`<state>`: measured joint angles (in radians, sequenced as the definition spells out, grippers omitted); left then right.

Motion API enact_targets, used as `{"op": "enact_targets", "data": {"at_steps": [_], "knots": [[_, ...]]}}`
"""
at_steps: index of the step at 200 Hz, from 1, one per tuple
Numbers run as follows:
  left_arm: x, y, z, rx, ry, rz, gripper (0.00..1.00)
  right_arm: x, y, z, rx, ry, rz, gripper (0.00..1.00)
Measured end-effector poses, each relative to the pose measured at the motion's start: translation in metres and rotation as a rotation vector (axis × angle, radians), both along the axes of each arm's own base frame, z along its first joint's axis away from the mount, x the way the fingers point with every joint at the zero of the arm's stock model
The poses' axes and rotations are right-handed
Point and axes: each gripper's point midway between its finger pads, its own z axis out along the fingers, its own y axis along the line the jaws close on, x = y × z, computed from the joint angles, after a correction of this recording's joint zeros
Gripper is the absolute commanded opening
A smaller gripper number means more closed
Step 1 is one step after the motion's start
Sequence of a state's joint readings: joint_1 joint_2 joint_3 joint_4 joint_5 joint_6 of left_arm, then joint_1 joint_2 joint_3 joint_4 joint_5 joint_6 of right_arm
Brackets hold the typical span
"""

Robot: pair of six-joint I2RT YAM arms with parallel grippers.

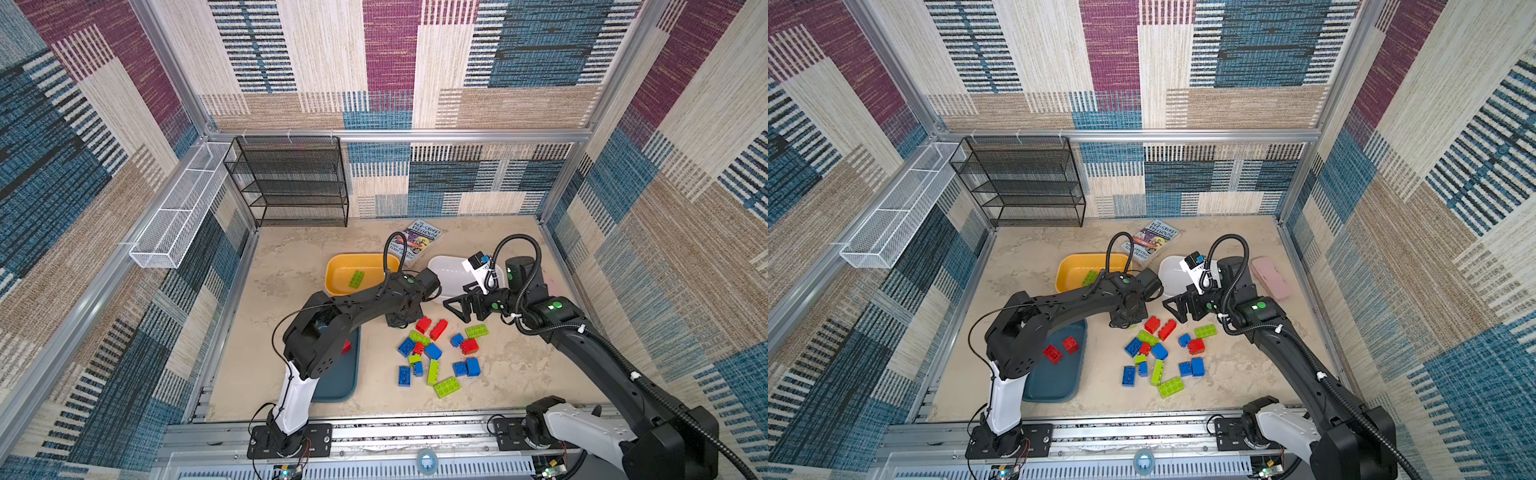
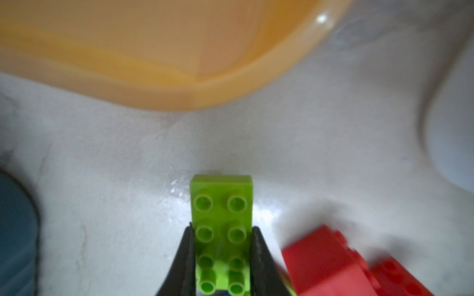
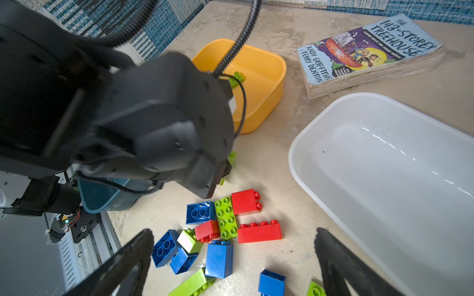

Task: Sort the legos into containers by color
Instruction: Pick up the lego from the center of the table, then place the lego in the container.

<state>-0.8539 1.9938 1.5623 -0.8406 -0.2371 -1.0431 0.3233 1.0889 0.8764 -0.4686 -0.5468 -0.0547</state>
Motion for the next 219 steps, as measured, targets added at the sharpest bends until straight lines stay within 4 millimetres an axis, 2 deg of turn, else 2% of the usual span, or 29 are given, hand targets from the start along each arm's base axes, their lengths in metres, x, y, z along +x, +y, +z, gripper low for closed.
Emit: {"op": "enact_targets", "data": {"at_steps": [23,42,61,86,104,114,132,161,189,219], "knots": [[-0.002,0.002,0.04,-0.028,-0.061,-0.077,0.22,0.0,0.002,0.003,0.009,-0.003,0.009,0.99],[-0.006,0.018,0.068,-0.024,-0.099,-0.13,0.23,-0.002,0.005,0.003,0.025,0.008,0.032,0.99],[0.001,0.043,0.086,-0.007,-0.122,-0.155,0.23,-0.006,0.01,0.005,0.046,0.017,0.059,0.99],[0.03,0.085,0.096,0.029,-0.142,-0.14,0.23,-0.011,0.014,0.008,0.074,0.021,0.092,0.99],[0.055,0.108,0.093,0.041,-0.137,-0.133,0.23,-0.012,0.017,0.01,0.09,0.029,0.105,0.99],[0.07,0.113,0.087,0.036,-0.125,-0.137,0.23,-0.012,0.018,0.01,0.097,0.033,0.11,0.99],[0.097,0.116,0.069,0.038,-0.102,-0.157,0.24,-0.013,0.02,0.011,0.112,0.039,0.118,0.99],[0.129,0.105,0.049,0.025,-0.091,-0.221,0.26,-0.014,0.022,0.012,0.122,0.046,0.124,0.99],[0.15,0.103,0.031,0.037,-0.085,-0.264,0.26,-0.015,0.021,0.014,0.126,0.047,0.12,0.99],[0.159,0.126,0.029,0.104,-0.091,-0.255,0.27,-0.015,0.021,0.013,0.127,0.05,0.118,0.99]]}}
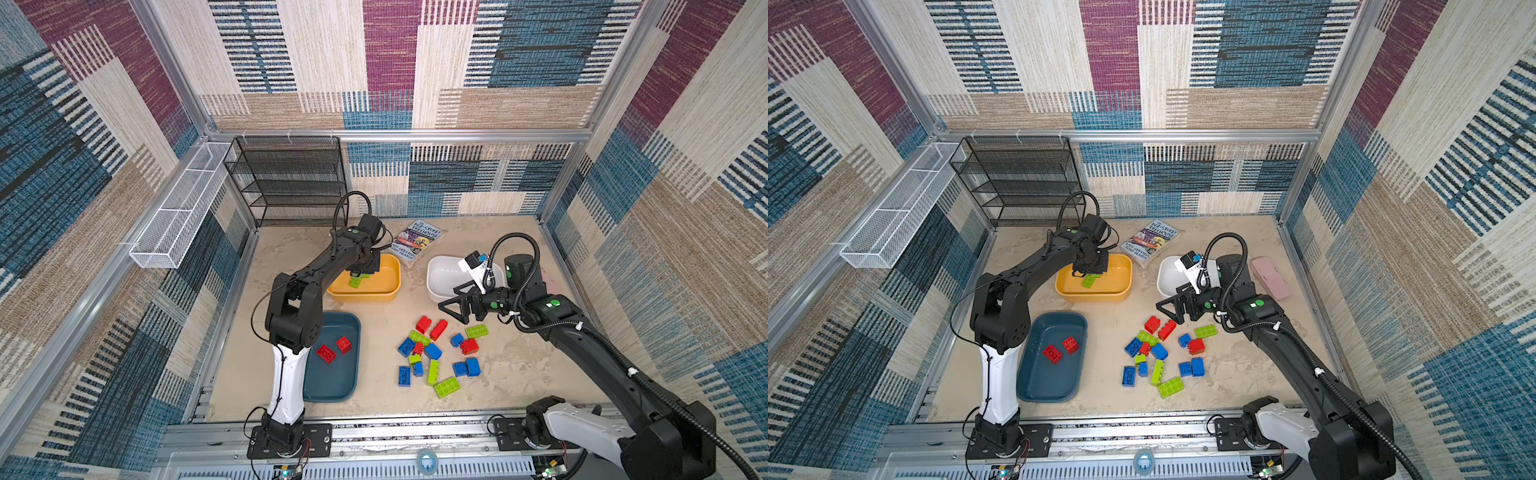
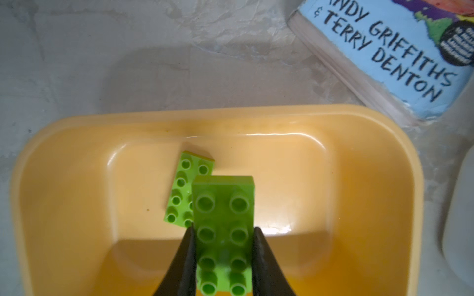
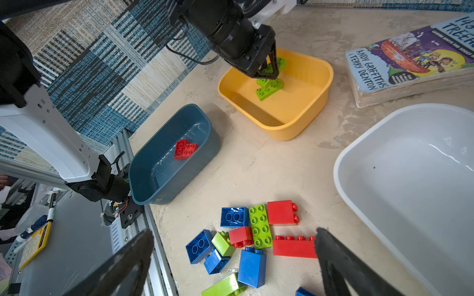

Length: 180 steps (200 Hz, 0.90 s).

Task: Sort the legos into containers by color
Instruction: Place the lego in the container.

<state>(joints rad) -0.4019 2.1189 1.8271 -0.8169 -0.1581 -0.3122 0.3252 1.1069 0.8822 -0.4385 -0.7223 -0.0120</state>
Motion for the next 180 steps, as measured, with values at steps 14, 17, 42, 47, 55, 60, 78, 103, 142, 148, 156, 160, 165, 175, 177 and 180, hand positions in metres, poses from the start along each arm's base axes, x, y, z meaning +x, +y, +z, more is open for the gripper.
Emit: {"op": "enact_targets", "data": {"at_steps": [14,17,42,47,55,60,78,103,142,148,156,160,165,175,177,180], "knots": [[0.001,0.018,-0.001,0.032,0.001,0.021,0.27,-0.001,0.0,-0.002,-0.002,0.005,0.0,0.99],[0.001,0.022,-0.002,0.038,0.004,0.025,0.27,-0.001,0.0,-0.003,-0.002,0.006,0.0,0.99],[-0.001,0.043,-0.01,0.082,0.022,0.053,0.31,0.001,0.0,-0.006,-0.006,0.017,0.0,0.99],[-0.001,0.044,-0.011,0.087,0.023,0.05,0.33,0.001,0.0,-0.007,-0.006,0.019,0.0,0.99],[-0.001,0.045,-0.012,0.093,0.023,0.046,0.41,0.001,0.0,-0.007,-0.007,0.021,0.0,0.99],[-0.001,0.045,-0.012,0.099,0.025,0.038,0.46,0.001,0.0,-0.007,-0.007,0.021,0.0,0.99],[0.0,0.052,-0.013,0.104,0.027,0.041,0.64,0.001,0.0,-0.007,-0.007,0.02,0.0,0.99],[0.002,0.054,-0.006,0.102,0.018,0.035,0.74,0.001,0.0,-0.005,-0.006,0.016,0.0,0.99],[-0.013,0.037,0.043,0.026,-0.05,-0.008,0.77,0.003,0.0,0.0,-0.007,0.003,-0.007,0.99],[-0.02,0.032,0.051,0.016,-0.058,-0.023,0.77,0.004,0.0,0.0,-0.008,0.002,-0.008,0.99],[-0.034,0.023,0.059,-0.007,-0.059,-0.052,0.78,0.004,0.0,0.001,-0.01,-0.004,-0.007,0.99],[-0.041,0.017,0.062,-0.02,-0.057,-0.07,0.78,0.004,0.0,0.002,-0.011,-0.006,-0.007,0.99],[-0.05,0.011,0.065,-0.034,-0.054,-0.091,0.78,0.005,0.0,0.002,-0.012,-0.01,-0.008,0.99],[-0.07,-0.003,0.07,-0.056,-0.048,-0.14,0.78,0.006,0.0,0.004,-0.014,-0.015,-0.009,0.99],[-0.074,-0.005,0.07,-0.058,-0.046,-0.146,0.78,0.006,-0.001,0.004,-0.015,-0.015,-0.009,0.99],[-0.08,-0.008,0.07,-0.063,-0.042,-0.16,0.78,0.006,-0.001,0.004,-0.016,-0.015,-0.009,0.99]]}}
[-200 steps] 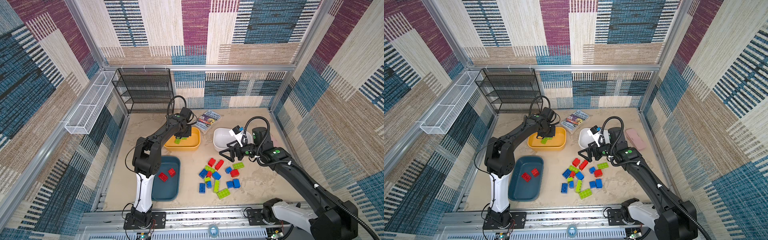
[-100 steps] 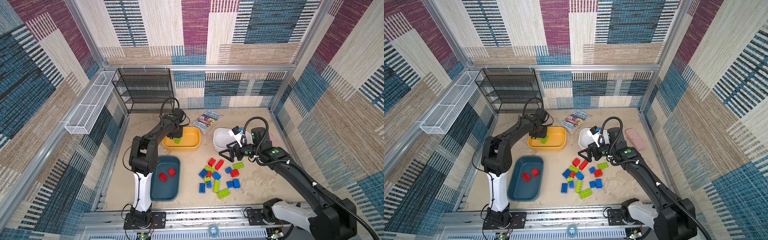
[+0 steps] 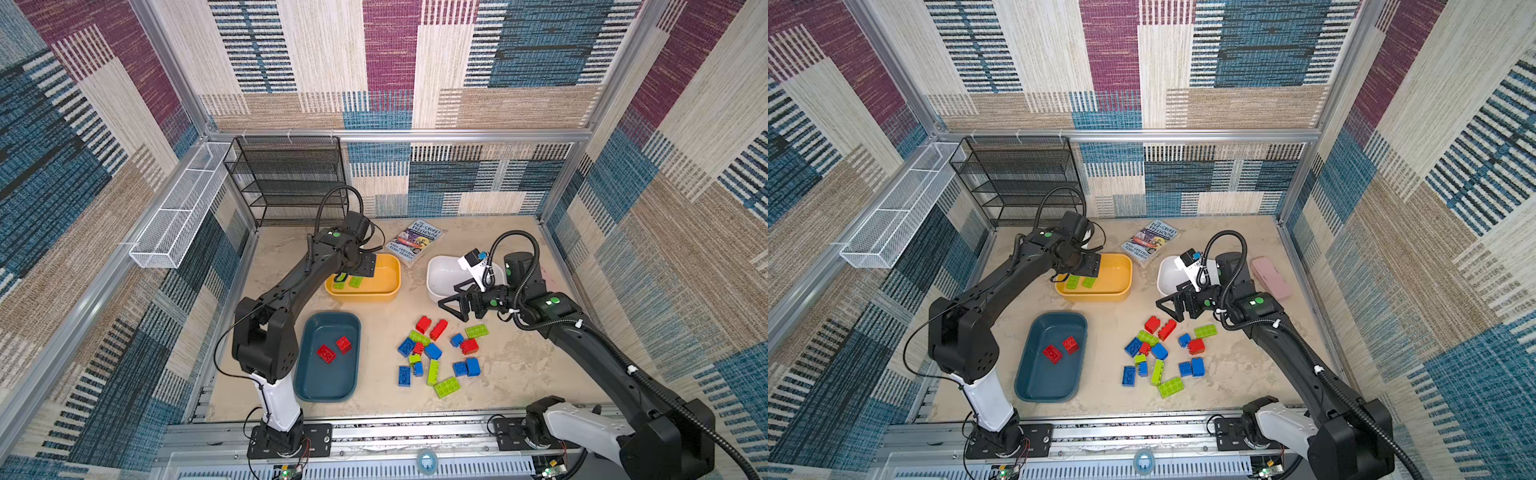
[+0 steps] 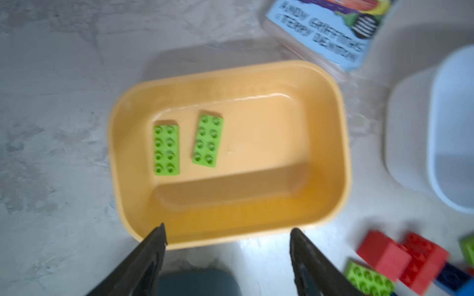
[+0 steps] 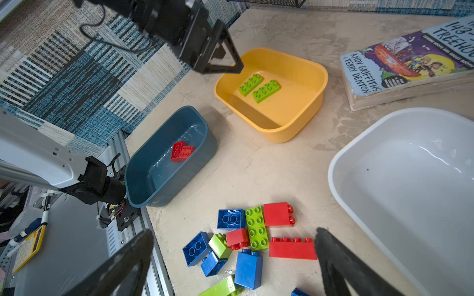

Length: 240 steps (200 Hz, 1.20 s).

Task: Sort the legos into containers by color
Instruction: Place the lego in the container, then pick up the lego from the center of the table.

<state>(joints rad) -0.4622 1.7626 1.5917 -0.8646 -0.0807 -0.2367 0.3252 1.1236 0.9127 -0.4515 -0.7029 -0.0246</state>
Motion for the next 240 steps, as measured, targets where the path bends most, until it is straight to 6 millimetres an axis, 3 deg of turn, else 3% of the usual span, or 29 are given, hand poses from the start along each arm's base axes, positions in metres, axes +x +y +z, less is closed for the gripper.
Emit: {"op": "enact_targets", "data": {"at_steps": [23,46,75,129,169,204,240], "knots": [[-0.053,-0.03,-0.006,-0.032,0.05,-0.121,0.79,0.001,-0.001,0.001,-0.011,-0.005,-0.002,0.99],[-0.104,-0.061,-0.028,-0.07,0.138,-0.249,0.77,0.002,-0.003,0.0,-0.028,-0.011,-0.011,0.99],[-0.137,-0.08,-0.055,-0.092,0.204,-0.326,0.74,0.001,-0.006,0.0,-0.04,-0.017,-0.021,0.99],[-0.144,-0.11,-0.095,-0.12,0.257,-0.383,0.68,-0.005,-0.013,-0.001,-0.057,-0.033,-0.049,0.99],[-0.15,-0.126,-0.109,-0.112,0.272,-0.422,0.65,-0.009,-0.015,-0.007,-0.069,-0.016,-0.054,0.99],[-0.153,-0.127,-0.123,-0.078,0.288,-0.427,0.56,-0.009,-0.015,-0.007,-0.069,-0.015,-0.054,0.99],[-0.15,-0.126,-0.12,-0.063,0.266,-0.423,0.5,-0.009,-0.016,-0.007,-0.069,-0.015,-0.054,0.99]]}}
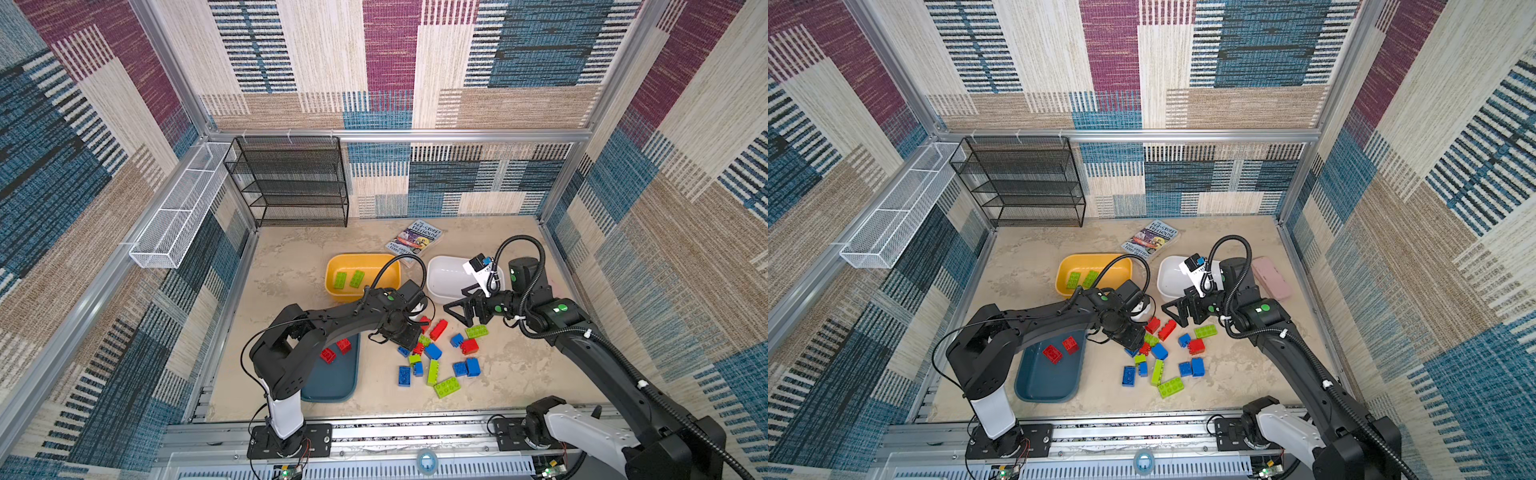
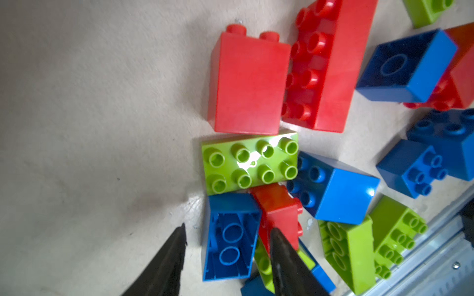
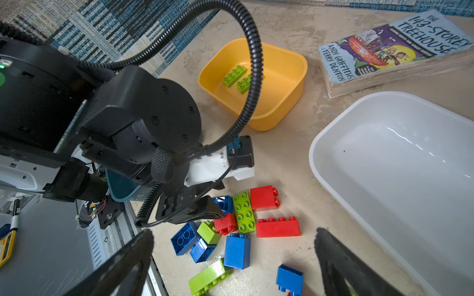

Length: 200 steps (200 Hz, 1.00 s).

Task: Sort the legos into containers by color
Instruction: Pick up the lego from the center of the table.

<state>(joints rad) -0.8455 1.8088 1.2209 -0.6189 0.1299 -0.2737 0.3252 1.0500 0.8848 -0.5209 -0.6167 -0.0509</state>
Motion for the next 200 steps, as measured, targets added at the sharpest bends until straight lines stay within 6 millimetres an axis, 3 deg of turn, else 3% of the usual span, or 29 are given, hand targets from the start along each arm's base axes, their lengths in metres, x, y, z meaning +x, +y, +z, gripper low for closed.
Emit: {"op": "enact_targets", "data": {"at_steps": [29,64,150,166,200], "knots": [[0.002,0.003,0.001,0.013,-0.015,0.005,0.48,0.0,0.0,0.0,0.001,-0.001,-0.001,0.99],[-0.01,0.009,-0.007,0.047,0.015,-0.008,0.48,-0.001,0.0,0.0,0.001,0.0,0.0,0.99],[-0.017,0.002,-0.023,0.078,0.037,-0.035,0.52,-0.001,0.0,-0.002,0.0,0.005,-0.001,0.99],[-0.015,0.001,-0.025,0.087,0.037,-0.034,0.47,-0.001,0.0,-0.002,0.0,0.005,-0.001,0.99],[-0.011,0.003,-0.026,0.112,0.029,-0.024,0.23,-0.001,0.0,-0.002,0.001,0.003,-0.001,0.99]]}}
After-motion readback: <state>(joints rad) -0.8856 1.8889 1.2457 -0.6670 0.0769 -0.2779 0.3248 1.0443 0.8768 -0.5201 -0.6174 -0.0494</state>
